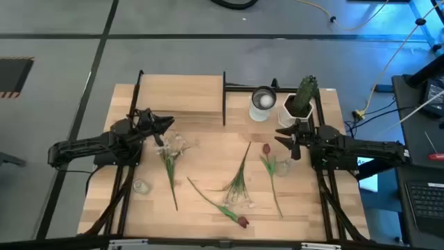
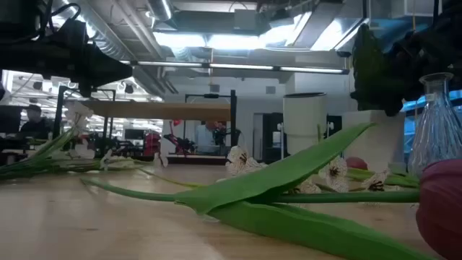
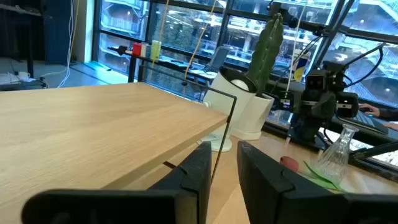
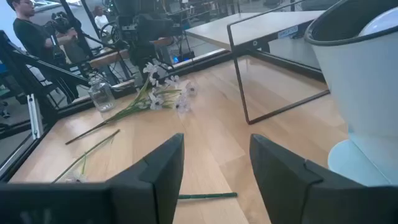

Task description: Pick and place flowers into a vace then onto a shelf

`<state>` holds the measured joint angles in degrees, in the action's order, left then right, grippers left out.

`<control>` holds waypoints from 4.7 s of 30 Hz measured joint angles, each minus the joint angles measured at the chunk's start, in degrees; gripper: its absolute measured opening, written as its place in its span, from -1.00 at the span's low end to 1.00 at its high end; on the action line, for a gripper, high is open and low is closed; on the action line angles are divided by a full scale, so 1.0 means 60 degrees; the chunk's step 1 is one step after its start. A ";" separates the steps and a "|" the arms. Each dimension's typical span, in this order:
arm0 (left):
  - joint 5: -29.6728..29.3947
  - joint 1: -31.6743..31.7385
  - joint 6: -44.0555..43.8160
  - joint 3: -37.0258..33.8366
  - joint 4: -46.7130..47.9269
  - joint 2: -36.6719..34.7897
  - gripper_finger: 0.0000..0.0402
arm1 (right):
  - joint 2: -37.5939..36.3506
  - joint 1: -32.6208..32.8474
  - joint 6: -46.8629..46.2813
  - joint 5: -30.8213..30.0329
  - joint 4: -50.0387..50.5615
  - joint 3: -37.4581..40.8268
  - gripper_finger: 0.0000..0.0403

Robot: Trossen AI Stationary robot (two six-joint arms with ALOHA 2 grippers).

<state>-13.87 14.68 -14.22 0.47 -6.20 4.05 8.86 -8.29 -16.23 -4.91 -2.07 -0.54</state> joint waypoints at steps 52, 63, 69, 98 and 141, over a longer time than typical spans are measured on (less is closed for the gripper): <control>0.0000 0.0000 -0.0003 0.0000 0.0003 0.0004 -0.64 | 0.0003 0.0001 -0.0001 0.0000 0.0000 0.0000 -0.08; 0.0000 0.0003 0.0000 0.0000 0.0000 0.0004 -0.64 | 0.0003 0.0000 -0.0006 0.0003 0.0000 0.0000 -0.08; 0.0000 0.0002 -0.0002 0.0000 0.0002 0.0004 -0.64 | 0.0003 0.0000 -0.0015 0.0000 -0.0025 0.0003 -0.08; 0.0000 0.0000 0.0000 -0.0004 0.0000 0.0004 -0.64 | 0.0000 -0.0009 -0.2962 -0.0285 -0.1707 0.0000 -0.08; -0.0073 0.0002 -0.0025 0.0000 0.0000 0.0004 -0.64 | 1.3178 0.2224 -0.9265 -0.0981 1.1284 -1.2205 -0.08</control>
<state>-14.31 14.69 -14.37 0.47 -6.20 4.08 87.93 5.05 -71.82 -10.80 65.64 -73.77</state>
